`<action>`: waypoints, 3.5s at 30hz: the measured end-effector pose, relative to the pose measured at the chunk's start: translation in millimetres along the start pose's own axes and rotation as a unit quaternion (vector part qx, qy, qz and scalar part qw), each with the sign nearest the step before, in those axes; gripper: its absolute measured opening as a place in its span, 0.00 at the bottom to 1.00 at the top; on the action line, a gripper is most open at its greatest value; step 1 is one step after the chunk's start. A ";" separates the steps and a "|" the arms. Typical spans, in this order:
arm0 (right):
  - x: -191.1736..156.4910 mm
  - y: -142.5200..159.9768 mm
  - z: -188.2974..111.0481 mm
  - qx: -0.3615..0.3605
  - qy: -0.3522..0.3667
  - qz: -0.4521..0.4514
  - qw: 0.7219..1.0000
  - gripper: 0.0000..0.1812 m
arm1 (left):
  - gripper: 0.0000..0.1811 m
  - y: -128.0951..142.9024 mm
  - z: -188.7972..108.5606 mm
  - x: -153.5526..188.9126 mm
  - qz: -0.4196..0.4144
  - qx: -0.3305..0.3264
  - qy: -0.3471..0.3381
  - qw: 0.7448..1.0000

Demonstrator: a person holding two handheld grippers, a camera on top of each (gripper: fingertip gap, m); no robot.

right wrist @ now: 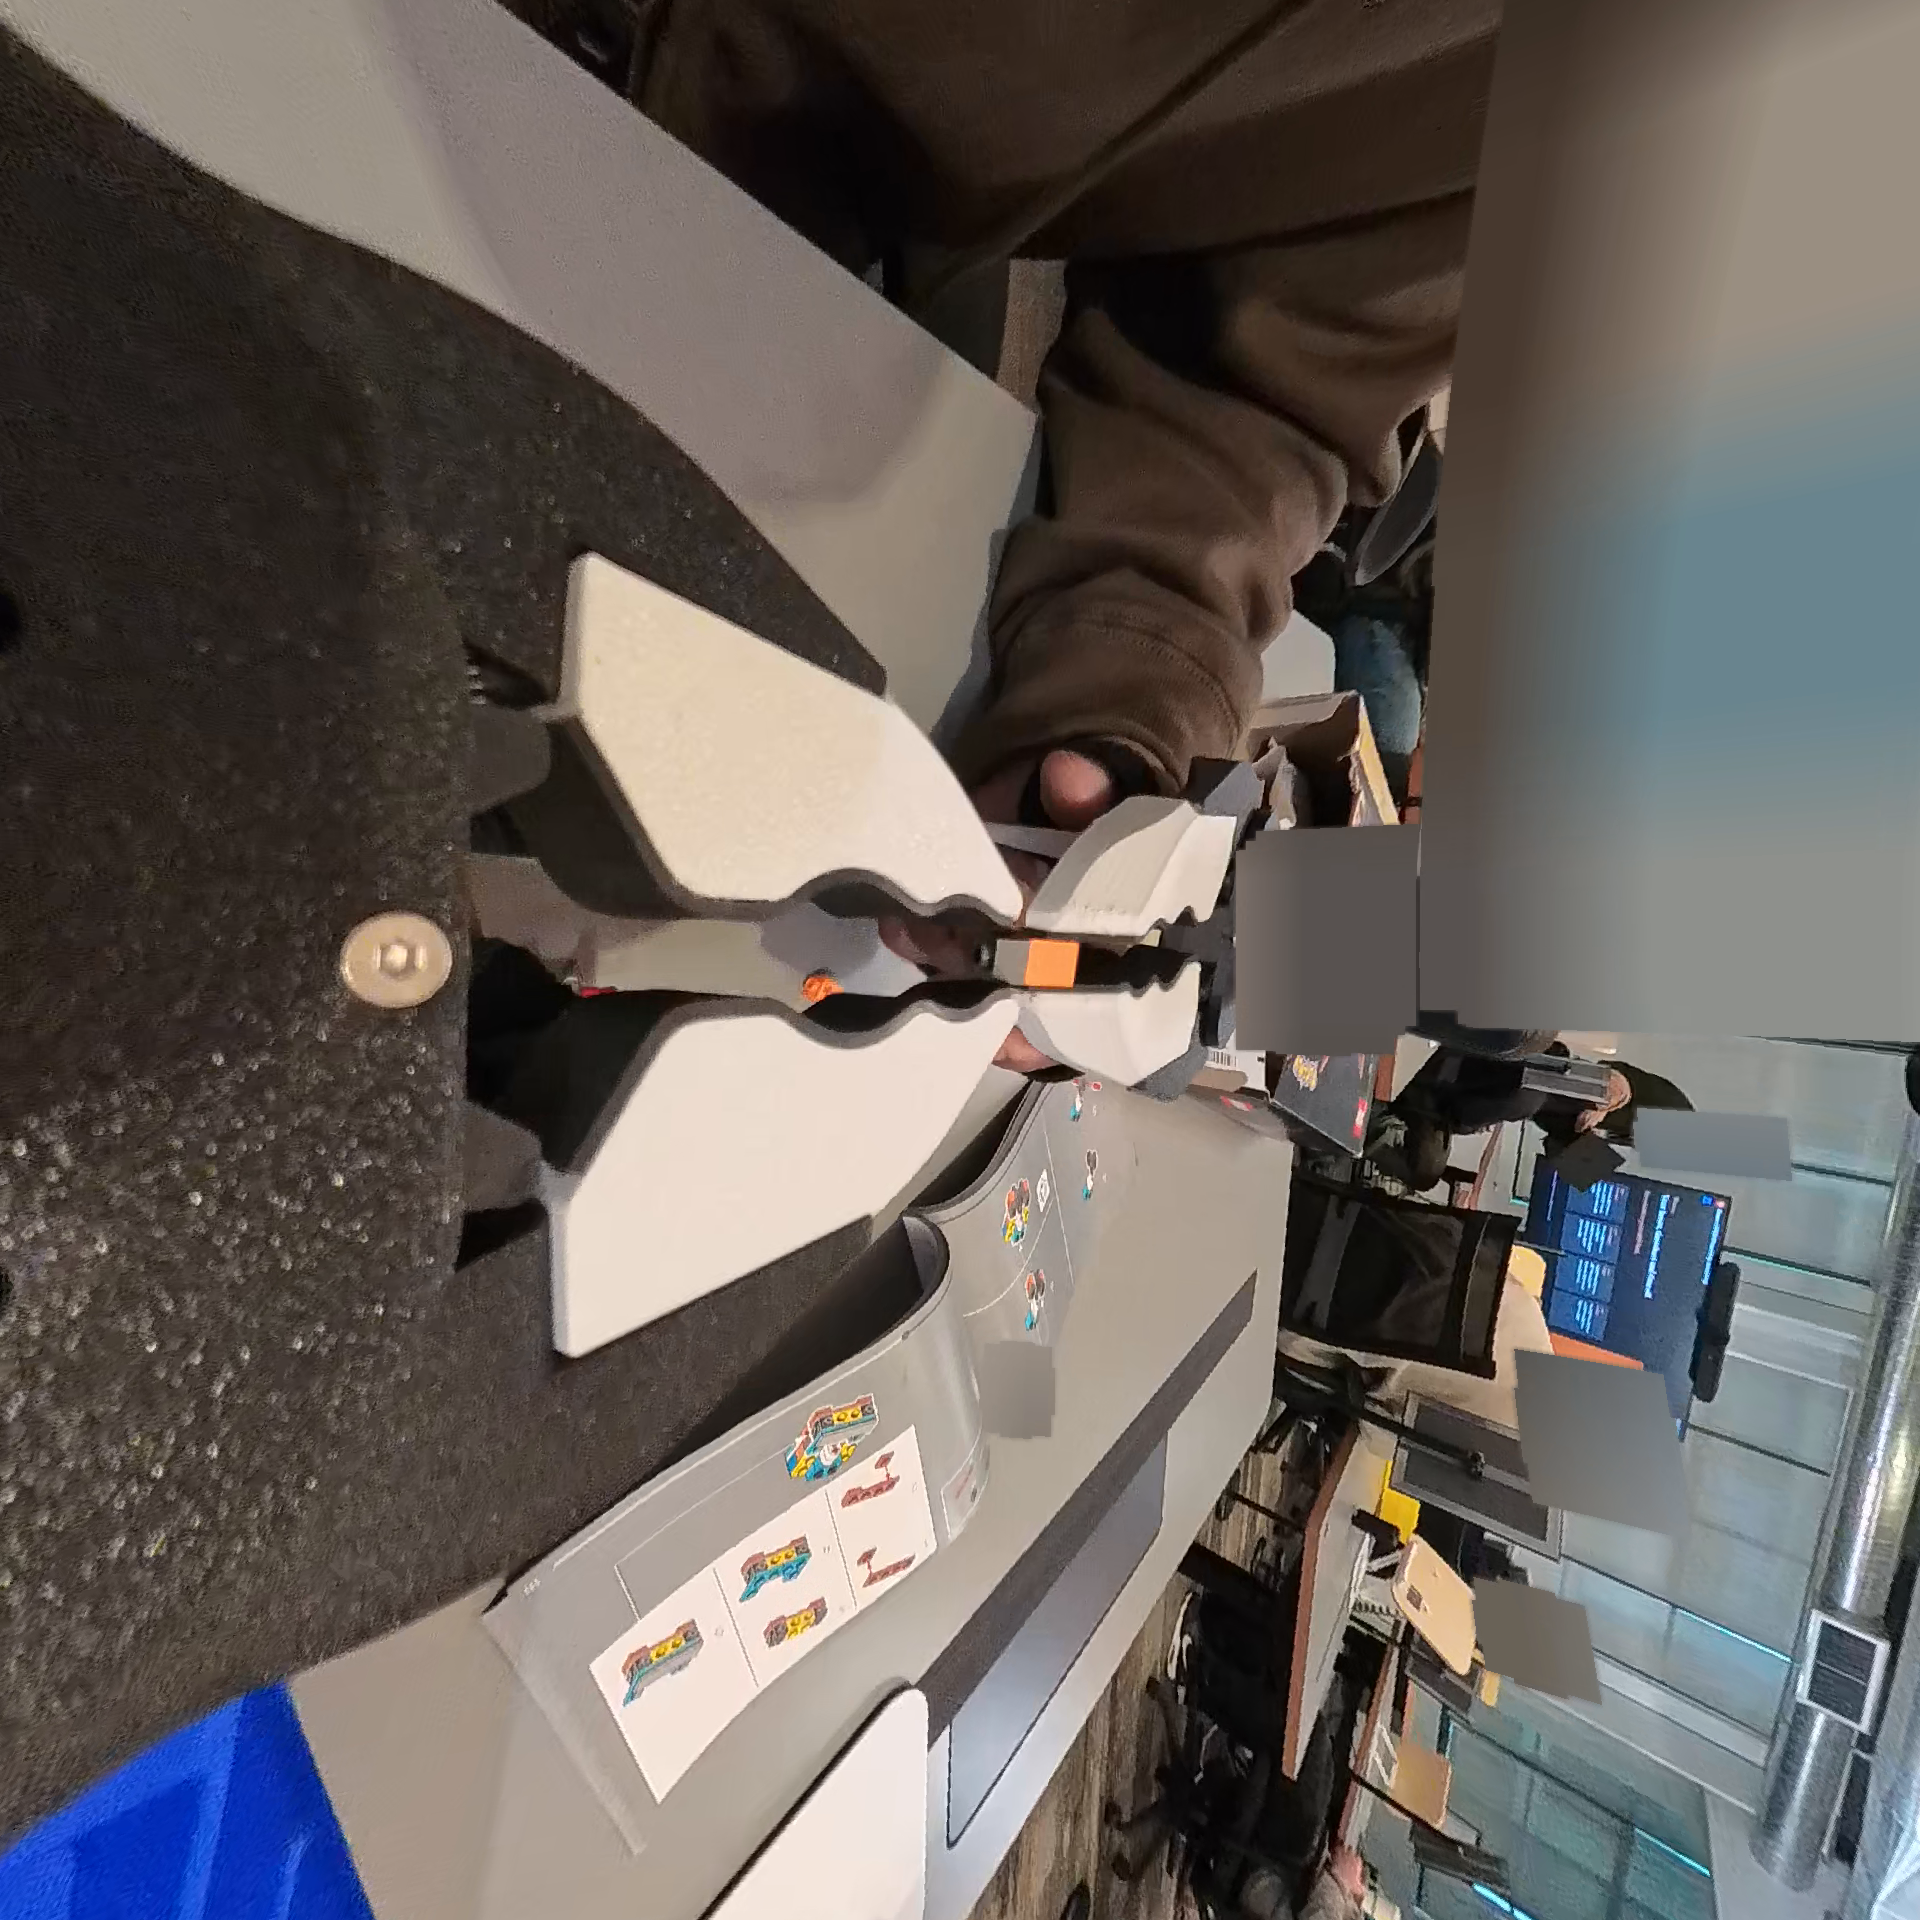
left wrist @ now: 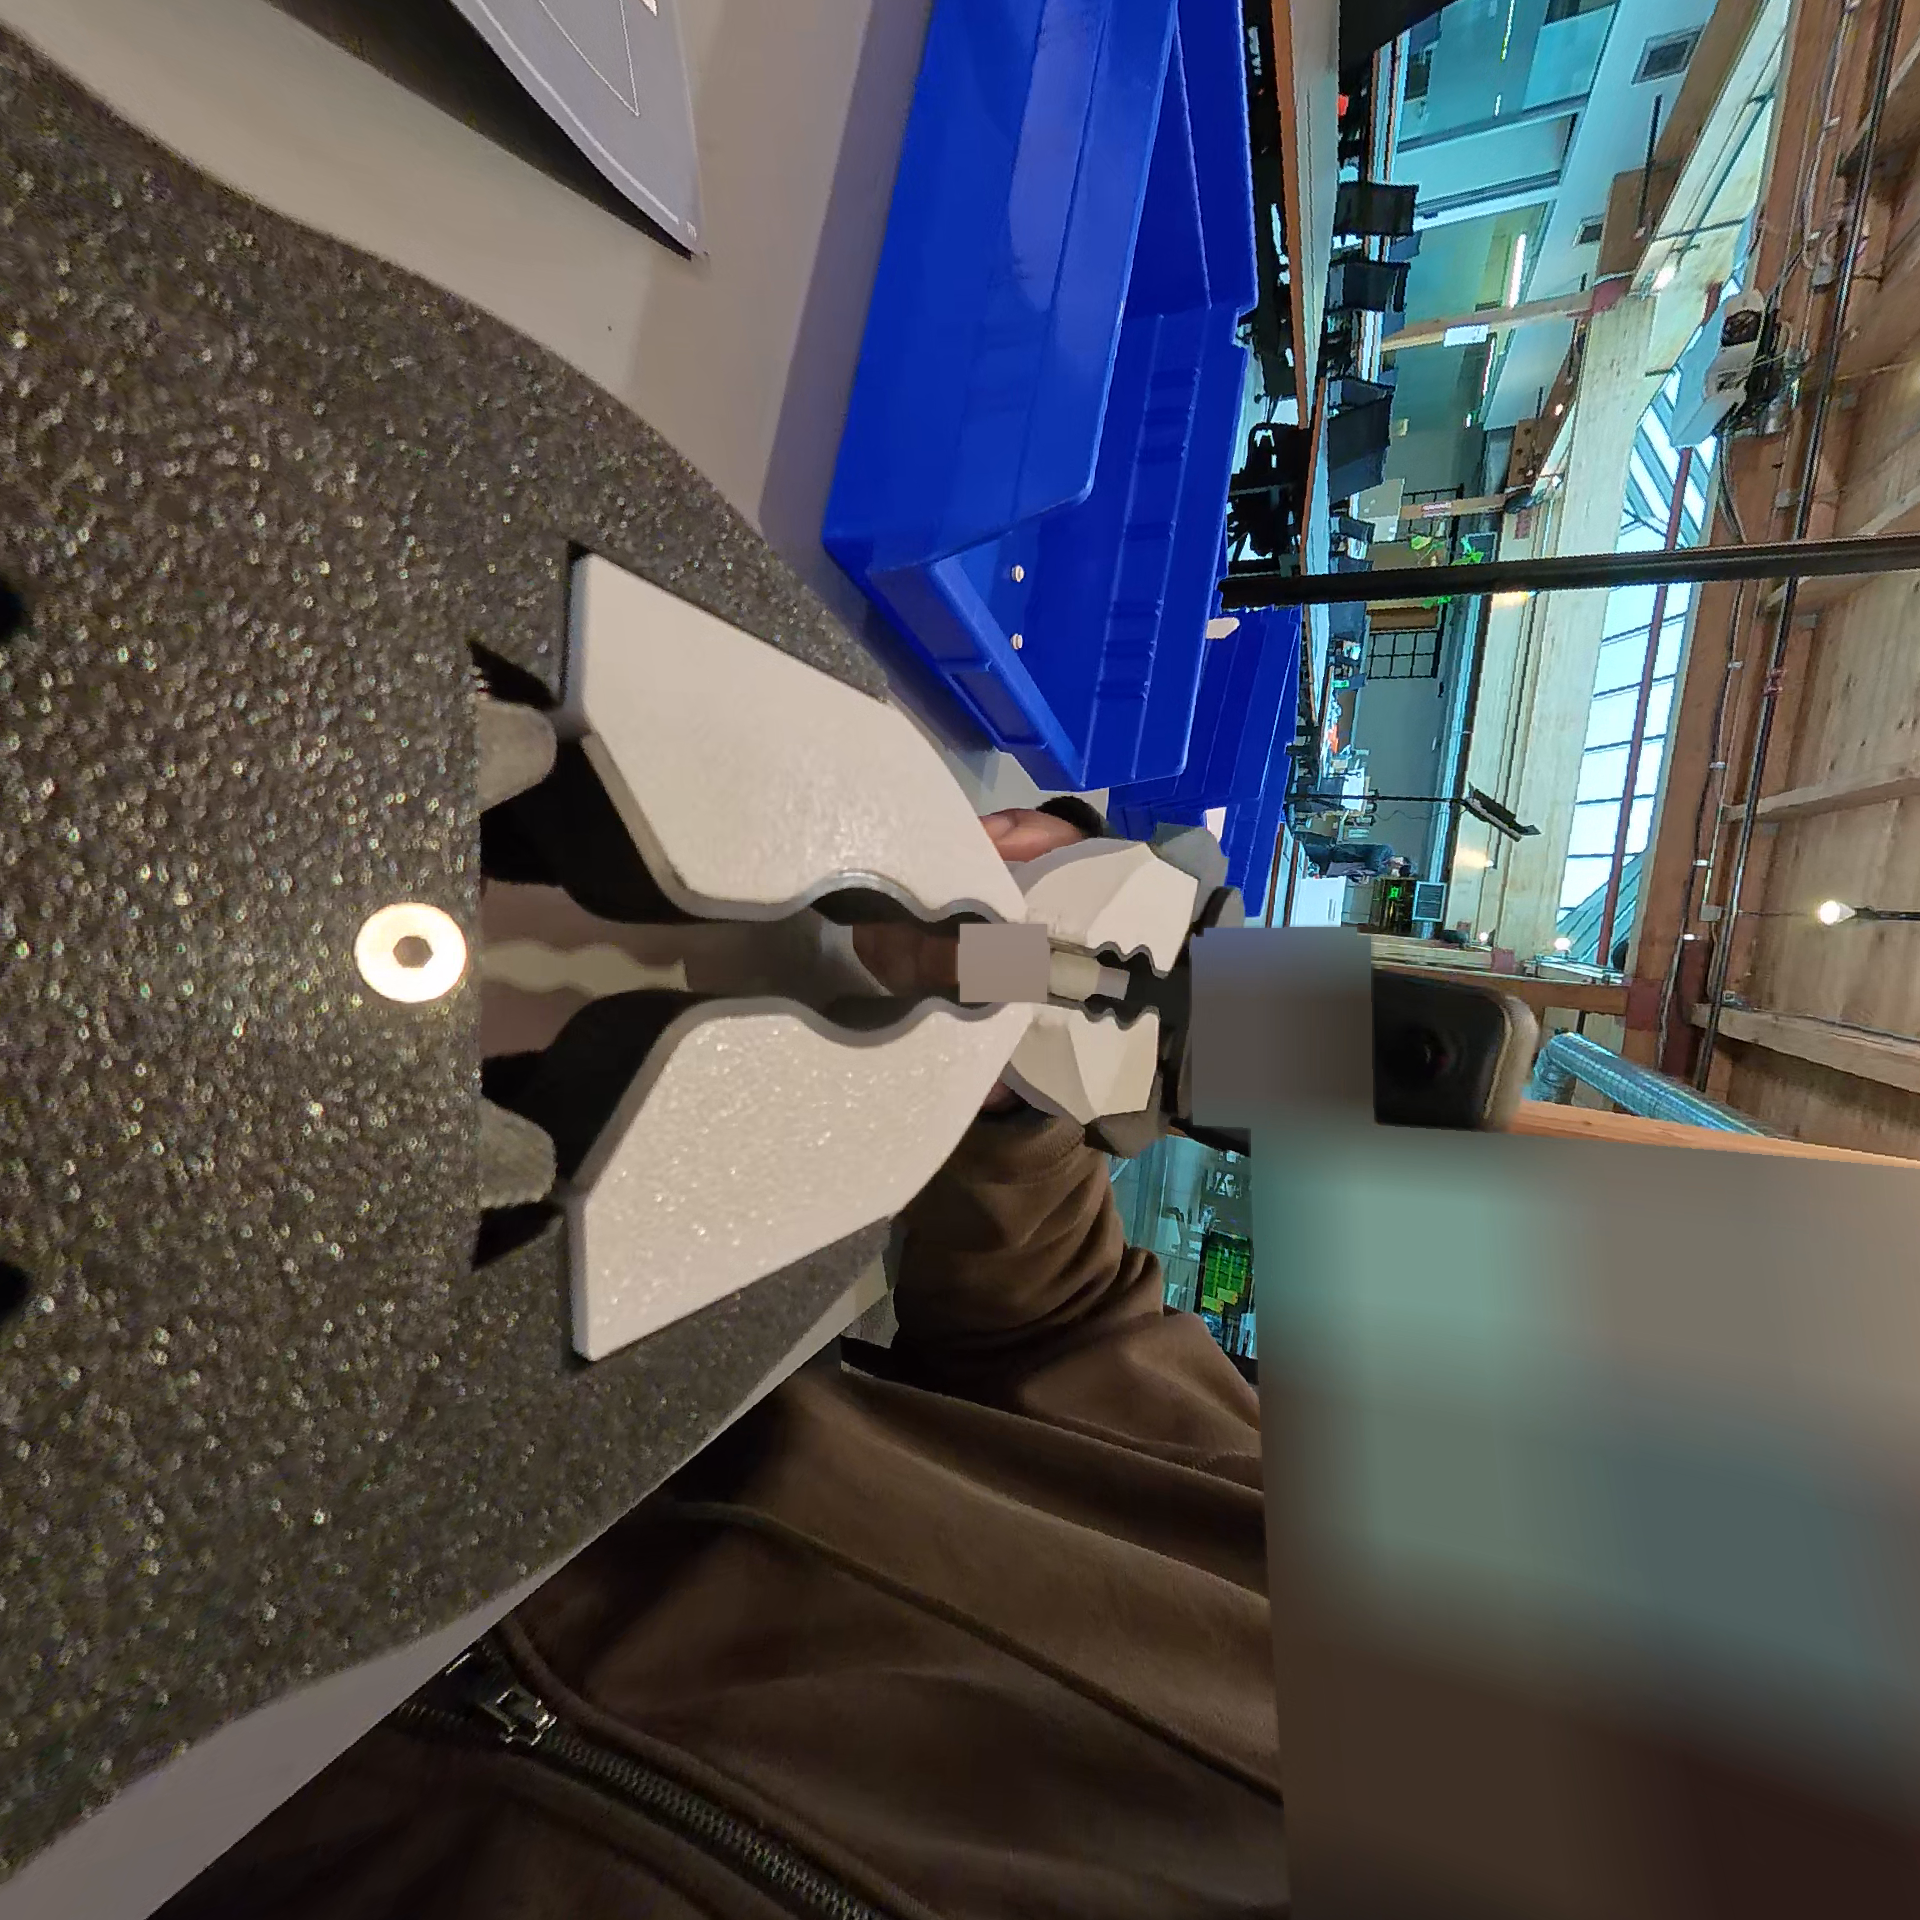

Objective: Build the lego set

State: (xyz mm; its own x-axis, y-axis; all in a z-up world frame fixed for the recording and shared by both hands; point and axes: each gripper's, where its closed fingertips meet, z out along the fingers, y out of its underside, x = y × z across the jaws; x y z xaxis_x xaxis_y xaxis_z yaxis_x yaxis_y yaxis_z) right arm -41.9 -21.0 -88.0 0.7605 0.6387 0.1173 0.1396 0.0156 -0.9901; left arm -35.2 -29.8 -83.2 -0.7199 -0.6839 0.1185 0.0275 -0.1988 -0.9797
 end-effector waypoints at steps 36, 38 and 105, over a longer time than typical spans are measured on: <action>-10.6 0.3 -0.6 0.002 -0.055 0.038 0.998 0.04 | 0.04 4.4 -0.5 10.0 0.081 -0.026 0.013 0.996; -11.3 0.5 -0.6 0.002 -0.060 0.043 0.997 0.04 | 0.05 5.0 -0.7 10.4 0.088 -0.028 0.013 0.996; -11.2 129.4 -68.3 -0.344 -0.057 -0.010 0.937 0.11 | 0.16 55.4 -63.4 -23.0 0.071 -0.326 -0.049 0.941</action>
State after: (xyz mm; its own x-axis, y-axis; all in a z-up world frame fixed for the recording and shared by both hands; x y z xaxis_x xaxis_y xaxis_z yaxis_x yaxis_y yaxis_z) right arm 10.9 -78.7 -212.1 0.6860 0.7222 0.0884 0.5589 -0.4452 -0.6996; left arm -61.1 19.4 -150.5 -0.6733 -0.7384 -0.0382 -0.3362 0.3517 -0.8737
